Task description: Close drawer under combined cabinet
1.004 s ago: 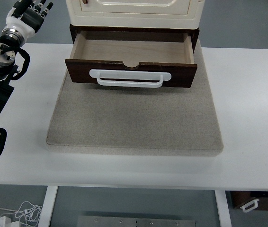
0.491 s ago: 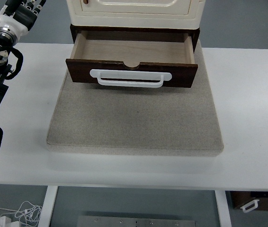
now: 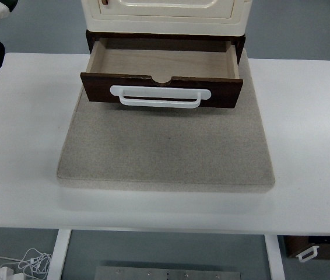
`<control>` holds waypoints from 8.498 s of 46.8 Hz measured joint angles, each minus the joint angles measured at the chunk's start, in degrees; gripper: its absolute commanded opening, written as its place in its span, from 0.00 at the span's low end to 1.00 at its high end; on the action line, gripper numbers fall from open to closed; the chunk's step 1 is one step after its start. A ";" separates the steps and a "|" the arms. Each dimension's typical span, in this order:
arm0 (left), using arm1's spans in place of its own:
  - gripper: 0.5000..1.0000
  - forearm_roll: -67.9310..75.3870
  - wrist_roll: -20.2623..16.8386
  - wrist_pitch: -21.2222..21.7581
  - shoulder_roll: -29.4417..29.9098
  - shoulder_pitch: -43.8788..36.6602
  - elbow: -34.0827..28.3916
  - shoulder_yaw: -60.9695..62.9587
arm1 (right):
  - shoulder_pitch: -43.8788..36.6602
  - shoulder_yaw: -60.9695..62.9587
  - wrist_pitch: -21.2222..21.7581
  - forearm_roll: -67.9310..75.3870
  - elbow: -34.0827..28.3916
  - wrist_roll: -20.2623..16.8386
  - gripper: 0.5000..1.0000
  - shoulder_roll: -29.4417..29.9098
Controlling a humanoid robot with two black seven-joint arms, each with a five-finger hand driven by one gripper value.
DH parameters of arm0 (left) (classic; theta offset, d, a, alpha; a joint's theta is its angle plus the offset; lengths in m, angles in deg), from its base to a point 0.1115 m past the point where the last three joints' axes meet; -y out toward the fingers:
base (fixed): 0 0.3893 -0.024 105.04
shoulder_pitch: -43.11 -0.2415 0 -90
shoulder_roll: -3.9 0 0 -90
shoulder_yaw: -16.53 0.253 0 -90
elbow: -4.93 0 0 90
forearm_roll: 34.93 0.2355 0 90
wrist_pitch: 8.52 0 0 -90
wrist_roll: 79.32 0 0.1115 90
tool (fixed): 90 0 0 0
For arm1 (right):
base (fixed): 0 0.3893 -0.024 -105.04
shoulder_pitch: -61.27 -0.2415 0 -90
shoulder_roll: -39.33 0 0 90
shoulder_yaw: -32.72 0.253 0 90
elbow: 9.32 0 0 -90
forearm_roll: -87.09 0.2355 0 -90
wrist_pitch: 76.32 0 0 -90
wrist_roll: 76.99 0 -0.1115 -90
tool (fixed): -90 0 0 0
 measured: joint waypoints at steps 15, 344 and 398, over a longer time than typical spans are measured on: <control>1.00 0.08 0.05 0.30 5.39 -0.03 11.43 -0.01 | 0.02 0.00 0.00 0.00 -0.04 0.00 0.90 0.00; 1.00 32.34 27.84 -6.96 8.64 19.96 40.37 60.41 | 0.04 0.00 0.00 0.00 -0.03 0.00 0.90 0.00; 1.00 19.84 11.53 -24.02 8.63 11.16 40.43 23.10 | 0.04 0.00 0.00 0.00 -0.03 0.01 0.90 0.00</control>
